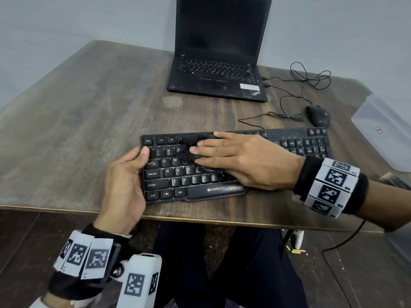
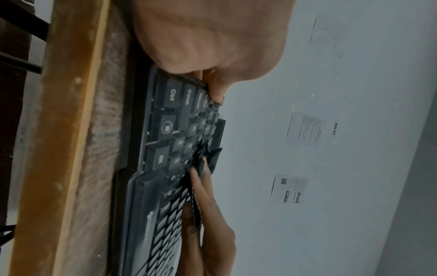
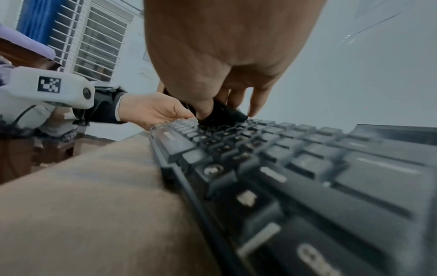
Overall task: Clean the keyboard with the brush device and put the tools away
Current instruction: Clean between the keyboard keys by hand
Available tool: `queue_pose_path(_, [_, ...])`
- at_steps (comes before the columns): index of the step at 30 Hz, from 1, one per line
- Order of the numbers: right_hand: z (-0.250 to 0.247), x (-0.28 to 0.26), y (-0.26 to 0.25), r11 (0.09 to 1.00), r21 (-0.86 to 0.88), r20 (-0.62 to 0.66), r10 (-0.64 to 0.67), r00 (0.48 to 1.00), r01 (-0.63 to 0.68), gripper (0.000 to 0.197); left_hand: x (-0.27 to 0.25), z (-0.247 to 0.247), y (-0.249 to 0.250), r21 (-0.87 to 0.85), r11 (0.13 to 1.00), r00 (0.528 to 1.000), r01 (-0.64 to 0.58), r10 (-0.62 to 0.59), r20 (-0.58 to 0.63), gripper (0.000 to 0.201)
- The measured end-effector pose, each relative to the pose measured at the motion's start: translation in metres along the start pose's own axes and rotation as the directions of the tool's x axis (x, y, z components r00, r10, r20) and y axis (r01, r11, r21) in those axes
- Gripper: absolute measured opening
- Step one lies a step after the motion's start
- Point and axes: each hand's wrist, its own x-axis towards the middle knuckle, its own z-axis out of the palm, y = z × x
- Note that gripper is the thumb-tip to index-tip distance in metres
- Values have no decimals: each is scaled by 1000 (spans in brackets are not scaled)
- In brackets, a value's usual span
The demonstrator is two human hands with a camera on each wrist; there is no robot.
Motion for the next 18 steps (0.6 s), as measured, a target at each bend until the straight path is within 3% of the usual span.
queue_pose_path(11, [-2, -75, 15, 987, 15, -5, 160, 987, -160, 49, 5, -3, 2, -20, 998, 997, 68, -69, -48, 39])
queue_pose_path(15, [-5, -110, 19, 966, 14, 1, 259, 966, -259, 49, 6, -5, 1, -10, 999, 997, 53, -53, -50, 50])
queue_pose_path(18, [-12, -139, 24, 936, 17, 17, 350, 936, -351, 51, 7, -5, 1, 10, 999, 997, 51, -50, -51, 44])
